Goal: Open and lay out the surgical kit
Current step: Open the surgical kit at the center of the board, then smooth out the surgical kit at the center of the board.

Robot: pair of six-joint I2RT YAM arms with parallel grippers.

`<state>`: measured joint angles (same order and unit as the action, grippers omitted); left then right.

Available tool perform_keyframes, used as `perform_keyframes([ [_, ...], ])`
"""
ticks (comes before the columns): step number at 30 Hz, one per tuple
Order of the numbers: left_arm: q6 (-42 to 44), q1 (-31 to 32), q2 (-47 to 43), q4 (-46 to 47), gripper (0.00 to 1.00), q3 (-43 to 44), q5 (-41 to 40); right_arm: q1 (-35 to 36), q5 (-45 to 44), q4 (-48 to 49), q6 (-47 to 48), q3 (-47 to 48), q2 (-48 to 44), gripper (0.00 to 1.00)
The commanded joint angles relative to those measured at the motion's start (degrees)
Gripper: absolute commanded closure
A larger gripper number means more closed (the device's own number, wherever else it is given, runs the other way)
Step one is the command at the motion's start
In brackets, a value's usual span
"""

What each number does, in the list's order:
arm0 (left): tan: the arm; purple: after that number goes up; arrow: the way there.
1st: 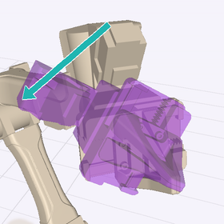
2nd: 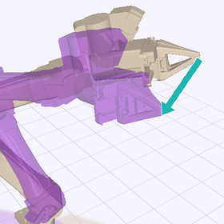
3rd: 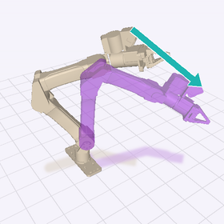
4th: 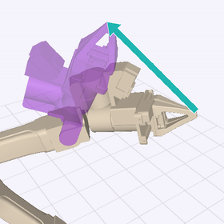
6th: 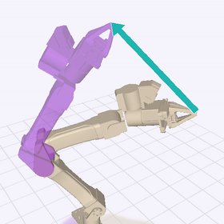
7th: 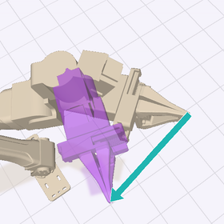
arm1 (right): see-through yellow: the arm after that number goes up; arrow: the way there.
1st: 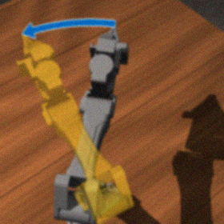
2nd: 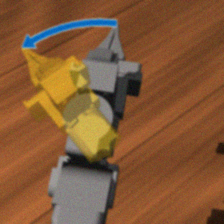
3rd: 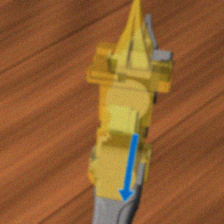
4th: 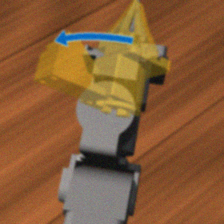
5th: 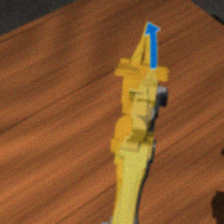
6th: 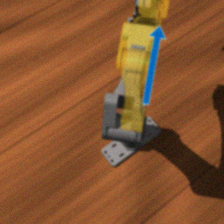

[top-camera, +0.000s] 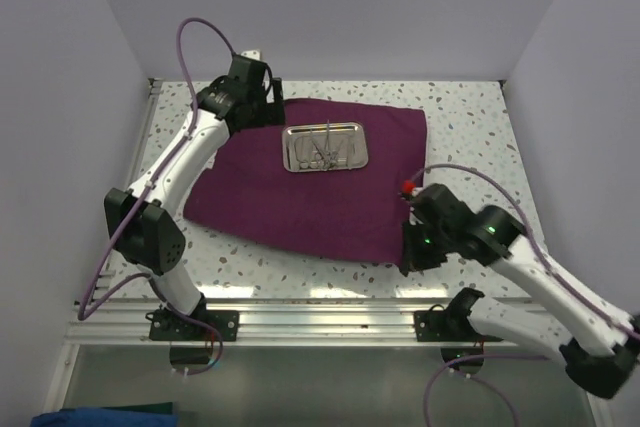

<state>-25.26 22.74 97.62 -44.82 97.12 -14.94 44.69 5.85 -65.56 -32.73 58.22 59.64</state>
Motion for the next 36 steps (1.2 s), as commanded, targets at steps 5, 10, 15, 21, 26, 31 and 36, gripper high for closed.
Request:
perform_keyframes([
  [5,-0.32,-0.86,2.83,-0.62,0.0,3.96,1.05,-0.39,8.04,-25.41,-11.9,-9.51,-28.43,0.02],
  [10,-1.29,-0.86,1.17,-0.71,0.01,0.45,2.11,-0.39,2.16,-21.9,-13.51,-8.22,-23.53,0.02],
  [15,0.64,-0.86,0.54,0.34,0.0,-2.81,0.18,-0.48,-5.75,-16.45,-7.8,0.83,-10.08,0.02],
  [21,3.1,-3.4,8.34,4.73,0.01,-2.12,2.19,-0.56,-10.06,-12.67,-4.62,10.94,1.26,0.01],
  [26,3.11,-6.83,19.25,5.97,0.05,8.5,7.36,-0.56,-11.3,-10.3,-6.9,12.36,3.38,0.02],
  [31,3.19,-9.29,32.0,7.37,0.16,20.01,13.35,-0.48,-13.3,-10.11,-8.58,13.67,6.36,0.02],
  [36,2.59,-10.96,40.08,13.61,0.16,25.48,20.47,-0.56,-15.34,-11.78,-7.26,17.97,11.02,0.01],
])
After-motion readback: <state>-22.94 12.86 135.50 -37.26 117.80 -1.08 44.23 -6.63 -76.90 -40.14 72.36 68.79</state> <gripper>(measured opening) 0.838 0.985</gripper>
